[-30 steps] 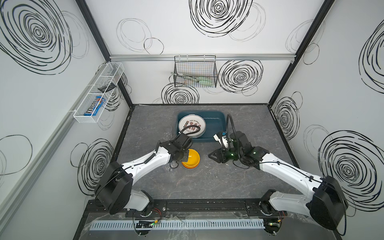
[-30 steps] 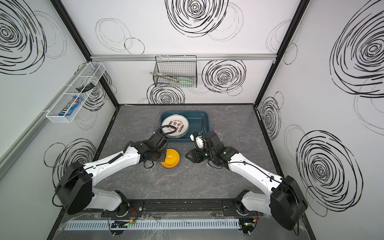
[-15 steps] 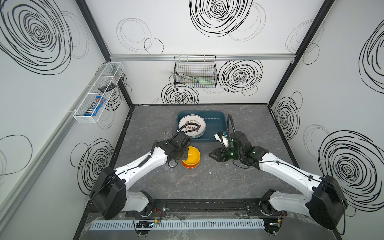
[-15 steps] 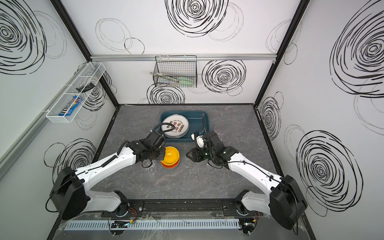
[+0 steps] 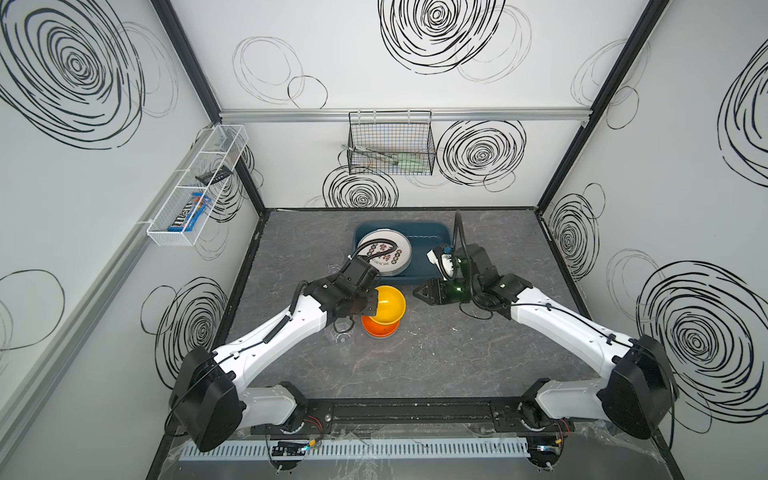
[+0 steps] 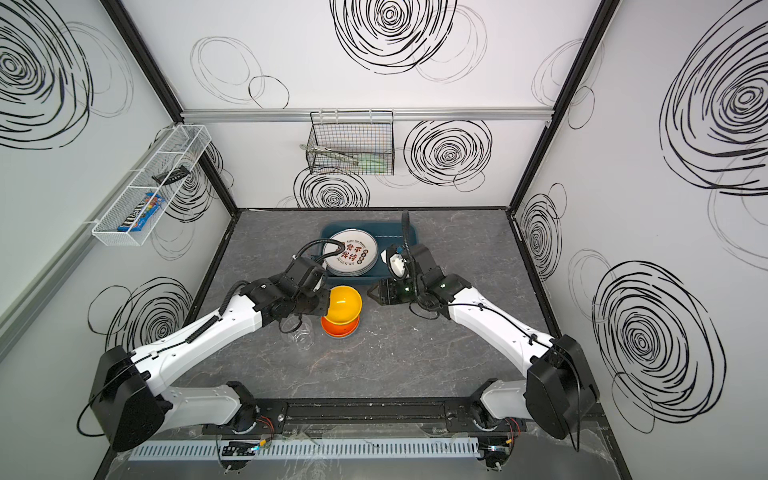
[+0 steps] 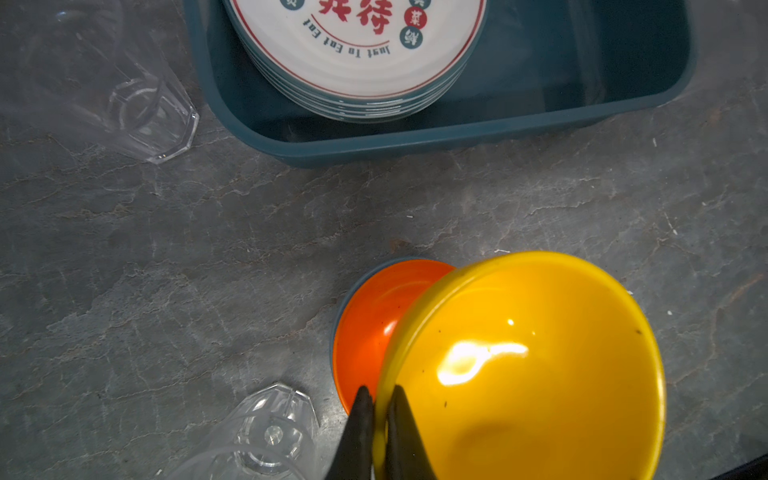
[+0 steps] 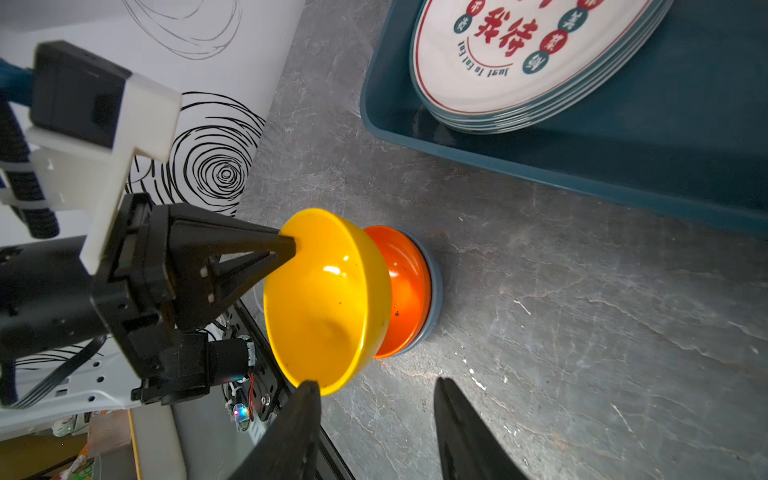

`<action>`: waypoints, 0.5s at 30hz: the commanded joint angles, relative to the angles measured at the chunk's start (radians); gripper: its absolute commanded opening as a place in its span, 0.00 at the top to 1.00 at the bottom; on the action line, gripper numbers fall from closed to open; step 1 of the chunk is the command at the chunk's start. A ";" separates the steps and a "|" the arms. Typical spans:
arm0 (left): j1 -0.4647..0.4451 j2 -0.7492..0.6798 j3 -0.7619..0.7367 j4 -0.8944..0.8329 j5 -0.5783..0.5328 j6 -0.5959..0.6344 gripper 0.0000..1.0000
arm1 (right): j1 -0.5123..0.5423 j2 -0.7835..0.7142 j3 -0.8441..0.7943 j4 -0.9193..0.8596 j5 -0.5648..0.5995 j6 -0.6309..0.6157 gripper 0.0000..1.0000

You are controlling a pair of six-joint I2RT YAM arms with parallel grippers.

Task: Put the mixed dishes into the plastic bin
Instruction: 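Pinch the yellow bowl's rim with the right gripper while the left braces the stack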

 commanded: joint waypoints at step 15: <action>-0.013 -0.045 0.028 0.068 0.051 -0.038 1.00 | 0.086 0.232 0.166 -0.087 0.019 0.092 0.60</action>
